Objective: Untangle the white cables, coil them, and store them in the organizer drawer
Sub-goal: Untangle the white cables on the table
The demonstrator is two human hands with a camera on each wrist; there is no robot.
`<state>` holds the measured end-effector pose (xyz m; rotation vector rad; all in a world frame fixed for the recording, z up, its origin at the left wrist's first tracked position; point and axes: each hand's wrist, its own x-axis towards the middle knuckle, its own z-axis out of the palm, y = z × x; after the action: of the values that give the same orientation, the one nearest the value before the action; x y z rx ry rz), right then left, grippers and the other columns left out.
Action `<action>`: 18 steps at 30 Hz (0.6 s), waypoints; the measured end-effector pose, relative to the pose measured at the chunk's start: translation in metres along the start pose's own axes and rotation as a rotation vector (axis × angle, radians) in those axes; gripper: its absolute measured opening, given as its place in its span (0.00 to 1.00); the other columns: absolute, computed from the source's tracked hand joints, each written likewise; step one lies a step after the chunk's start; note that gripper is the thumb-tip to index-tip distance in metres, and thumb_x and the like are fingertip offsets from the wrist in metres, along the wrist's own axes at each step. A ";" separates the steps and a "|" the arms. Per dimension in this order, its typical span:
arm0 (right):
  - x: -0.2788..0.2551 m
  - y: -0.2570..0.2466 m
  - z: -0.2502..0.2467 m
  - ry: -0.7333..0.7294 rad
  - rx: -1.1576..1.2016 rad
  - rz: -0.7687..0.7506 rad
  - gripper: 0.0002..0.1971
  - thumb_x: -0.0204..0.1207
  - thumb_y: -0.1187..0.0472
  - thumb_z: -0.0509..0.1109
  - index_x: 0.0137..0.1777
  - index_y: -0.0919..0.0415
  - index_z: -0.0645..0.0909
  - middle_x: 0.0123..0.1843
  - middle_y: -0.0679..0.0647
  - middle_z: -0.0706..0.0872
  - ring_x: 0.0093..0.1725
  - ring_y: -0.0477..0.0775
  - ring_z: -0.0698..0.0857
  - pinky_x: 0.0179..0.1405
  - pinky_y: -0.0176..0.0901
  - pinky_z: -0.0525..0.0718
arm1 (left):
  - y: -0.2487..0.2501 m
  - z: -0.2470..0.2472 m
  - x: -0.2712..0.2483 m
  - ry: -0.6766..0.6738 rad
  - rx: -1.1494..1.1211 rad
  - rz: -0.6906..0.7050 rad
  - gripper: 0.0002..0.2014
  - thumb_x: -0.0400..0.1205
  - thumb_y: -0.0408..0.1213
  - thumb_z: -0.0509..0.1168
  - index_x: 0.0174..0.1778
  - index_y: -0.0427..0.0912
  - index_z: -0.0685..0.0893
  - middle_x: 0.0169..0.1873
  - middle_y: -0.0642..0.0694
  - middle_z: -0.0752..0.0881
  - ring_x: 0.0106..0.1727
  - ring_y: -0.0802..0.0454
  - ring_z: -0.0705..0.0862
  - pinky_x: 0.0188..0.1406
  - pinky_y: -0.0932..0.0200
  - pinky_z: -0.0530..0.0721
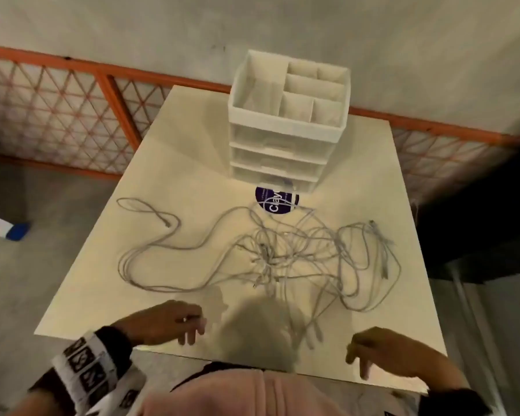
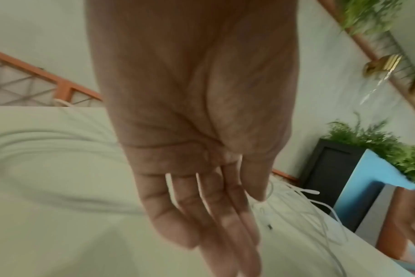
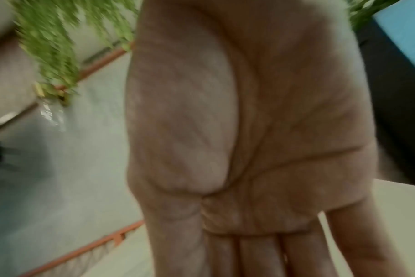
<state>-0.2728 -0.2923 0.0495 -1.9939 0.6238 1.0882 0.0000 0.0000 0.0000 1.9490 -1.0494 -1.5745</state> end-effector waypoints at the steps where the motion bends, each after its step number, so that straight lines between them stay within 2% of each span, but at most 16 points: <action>1: 0.016 -0.015 -0.014 0.026 0.000 -0.042 0.13 0.85 0.55 0.58 0.43 0.50 0.83 0.35 0.46 0.89 0.41 0.39 0.87 0.51 0.34 0.80 | 0.005 -0.006 0.013 0.052 0.050 0.035 0.13 0.86 0.45 0.57 0.49 0.43 0.84 0.37 0.52 0.87 0.37 0.60 0.84 0.40 0.68 0.81; 3: 0.029 -0.037 -0.032 0.135 0.007 -0.131 0.12 0.84 0.57 0.60 0.46 0.54 0.84 0.36 0.45 0.89 0.40 0.39 0.87 0.41 0.26 0.78 | 0.017 -0.014 0.035 0.189 0.092 0.094 0.10 0.85 0.46 0.58 0.49 0.47 0.83 0.39 0.51 0.87 0.37 0.59 0.84 0.40 0.70 0.80; 4: 0.037 -0.050 -0.042 0.201 0.014 -0.167 0.11 0.84 0.58 0.60 0.48 0.57 0.85 0.37 0.46 0.89 0.39 0.39 0.87 0.39 0.25 0.78 | 0.025 -0.018 0.047 0.244 0.123 0.128 0.10 0.85 0.45 0.59 0.49 0.45 0.82 0.39 0.49 0.87 0.37 0.58 0.84 0.39 0.71 0.79; 5: 0.048 -0.060 -0.046 0.240 0.039 -0.212 0.10 0.84 0.59 0.61 0.49 0.58 0.85 0.39 0.47 0.89 0.39 0.40 0.87 0.39 0.25 0.79 | 0.029 -0.017 0.060 0.288 0.131 0.160 0.10 0.84 0.45 0.60 0.47 0.42 0.81 0.38 0.47 0.87 0.36 0.57 0.83 0.38 0.70 0.78; 7: 0.069 -0.081 -0.050 0.295 0.048 -0.280 0.08 0.83 0.60 0.63 0.50 0.58 0.84 0.42 0.50 0.89 0.40 0.41 0.86 0.42 0.29 0.80 | 0.035 -0.010 0.083 0.355 0.213 0.180 0.12 0.83 0.45 0.63 0.41 0.39 0.78 0.35 0.44 0.83 0.34 0.52 0.78 0.38 0.61 0.76; 9: 0.093 -0.099 -0.055 0.375 0.029 -0.348 0.07 0.82 0.61 0.65 0.51 0.60 0.84 0.47 0.54 0.90 0.44 0.45 0.86 0.47 0.36 0.81 | 0.041 -0.007 0.099 0.433 0.266 0.132 0.15 0.80 0.50 0.66 0.38 0.43 0.74 0.33 0.49 0.78 0.33 0.50 0.74 0.38 0.55 0.74; 11: 0.114 -0.113 -0.056 0.429 -0.021 -0.406 0.07 0.80 0.66 0.66 0.52 0.64 0.85 0.53 0.58 0.89 0.50 0.53 0.87 0.53 0.43 0.83 | 0.045 -0.006 0.108 0.489 0.287 0.114 0.20 0.73 0.58 0.70 0.44 0.46 0.75 0.37 0.54 0.75 0.35 0.55 0.74 0.37 0.57 0.73; 13: 0.130 -0.121 -0.055 0.423 -0.086 -0.412 0.08 0.79 0.71 0.65 0.51 0.66 0.85 0.53 0.59 0.88 0.50 0.54 0.86 0.50 0.41 0.81 | 0.046 -0.007 0.113 0.443 0.372 0.131 0.28 0.66 0.63 0.73 0.53 0.48 0.77 0.45 0.55 0.75 0.43 0.56 0.74 0.41 0.58 0.74; 14: 0.135 -0.123 -0.054 0.411 -0.102 -0.397 0.09 0.78 0.73 0.64 0.50 0.66 0.85 0.52 0.58 0.88 0.48 0.53 0.84 0.47 0.39 0.78 | 0.045 -0.008 0.114 0.395 0.433 0.143 0.28 0.66 0.62 0.73 0.55 0.49 0.79 0.48 0.54 0.76 0.48 0.55 0.74 0.44 0.58 0.74; 16: 0.143 -0.121 -0.053 0.417 -0.105 -0.383 0.11 0.75 0.76 0.63 0.48 0.65 0.85 0.50 0.59 0.87 0.45 0.52 0.82 0.43 0.38 0.76 | 0.043 -0.010 0.116 0.326 0.508 0.177 0.18 0.75 0.53 0.71 0.56 0.48 0.83 0.51 0.50 0.83 0.54 0.51 0.78 0.47 0.58 0.75; 18: 0.149 -0.114 -0.053 0.508 -0.108 -0.426 0.12 0.72 0.76 0.62 0.46 0.62 0.83 0.50 0.57 0.86 0.46 0.52 0.81 0.45 0.43 0.79 | 0.041 -0.018 0.117 0.375 0.483 0.242 0.08 0.82 0.39 0.63 0.52 0.43 0.85 0.45 0.47 0.88 0.47 0.50 0.84 0.46 0.56 0.80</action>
<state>-0.0896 -0.2762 -0.0152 -2.3746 0.3641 0.3658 0.0133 -0.1176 -0.0396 2.1971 -1.5238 -0.8301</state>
